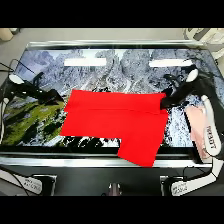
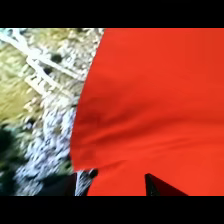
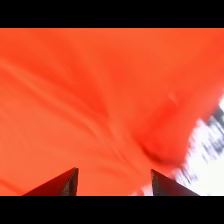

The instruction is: Fold the shirts.

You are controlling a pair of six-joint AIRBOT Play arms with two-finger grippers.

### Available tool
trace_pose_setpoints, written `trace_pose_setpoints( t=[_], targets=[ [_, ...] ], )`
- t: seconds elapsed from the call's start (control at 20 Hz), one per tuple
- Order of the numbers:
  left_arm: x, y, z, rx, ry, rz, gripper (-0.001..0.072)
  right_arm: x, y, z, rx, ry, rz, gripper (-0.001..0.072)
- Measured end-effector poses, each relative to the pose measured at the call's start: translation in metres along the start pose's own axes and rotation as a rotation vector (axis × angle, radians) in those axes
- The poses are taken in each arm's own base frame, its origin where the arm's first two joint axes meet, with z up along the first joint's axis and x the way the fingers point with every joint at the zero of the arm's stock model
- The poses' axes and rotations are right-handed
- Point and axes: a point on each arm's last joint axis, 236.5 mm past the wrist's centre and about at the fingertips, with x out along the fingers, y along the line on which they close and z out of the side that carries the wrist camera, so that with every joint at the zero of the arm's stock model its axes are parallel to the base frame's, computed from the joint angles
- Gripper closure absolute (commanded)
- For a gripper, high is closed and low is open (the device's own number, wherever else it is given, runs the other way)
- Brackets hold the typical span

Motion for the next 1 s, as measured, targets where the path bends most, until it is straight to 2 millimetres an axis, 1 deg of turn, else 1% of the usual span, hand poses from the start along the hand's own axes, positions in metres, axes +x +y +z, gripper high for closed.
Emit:
trace_pose_setpoints(
  t=[0.05,0.1,0.15,0.2,0.25,0.35,0.45,0.6,0.75,0.8,0.85,0.9,0.95,1.0],
  targets=[
    [-0.007,0.008,-0.011,0.001,0.025,0.037,0.0200,-0.011,-0.003,-0.010,0.014,0.009,0.003,0.0295],
    [-0.013,0.017,-0.026,-0.001,0.057,0.082,0.0211,-0.020,-0.004,-0.023,0.024,0.022,0.006,0.0329],
    [-0.015,0.025,-0.042,-0.009,0.086,0.119,0.0264,-0.025,-0.004,-0.036,0.032,0.041,0.004,0.0330],
    [-0.015,0.033,-0.063,-0.025,0.117,0.146,0.0262,-0.029,-0.003,-0.049,0.037,0.054,-0.003,0.0330],
    [-0.011,0.039,-0.083,-0.041,0.143,0.161,0.0257,-0.032,0.000,-0.060,0.044,0.064,-0.006,0.0330],
    [0.004,0.044,-0.119,-0.071,0.170,0.157,0.0256,-0.032,0.004,-0.078,0.053,0.069,-0.016,0.0330],
    [0.019,0.047,-0.146,-0.092,0.193,0.136,0.0256,-0.031,0.007,-0.090,0.056,0.072,-0.021,0.0330],
    [0.034,0.041,-0.164,-0.109,0.197,0.091,0.0256,-0.031,0.009,-0.097,0.057,0.069,-0.030,0.0329],
    [0.044,0.034,-0.168,-0.101,0.192,0.074,0.0261,-0.030,0.009,-0.099,0.056,0.065,-0.034,0.0316],
    [0.047,0.031,-0.169,-0.099,0.191,0.069,0.0357,-0.030,0.009,-0.100,0.056,0.067,-0.033,0.0296],
    [0.051,0.030,-0.168,-0.095,0.187,0.071,0.0526,-0.029,0.010,-0.101,0.056,0.070,-0.033,0.0293],
    [0.054,0.029,-0.167,-0.090,0.178,0.078,0.0649,-0.028,0.012,-0.105,0.058,0.079,-0.027,0.0292],
    [0.056,0.030,-0.166,-0.089,0.173,0.084,0.0684,-0.024,0.016,-0.113,0.061,0.096,-0.014,0.0288],
    [0.057,0.028,-0.165,-0.092,0.167,0.082,0.0684,-0.020,0.021,-0.120,0.065,0.106,-0.003,0.0265]
  ],
)
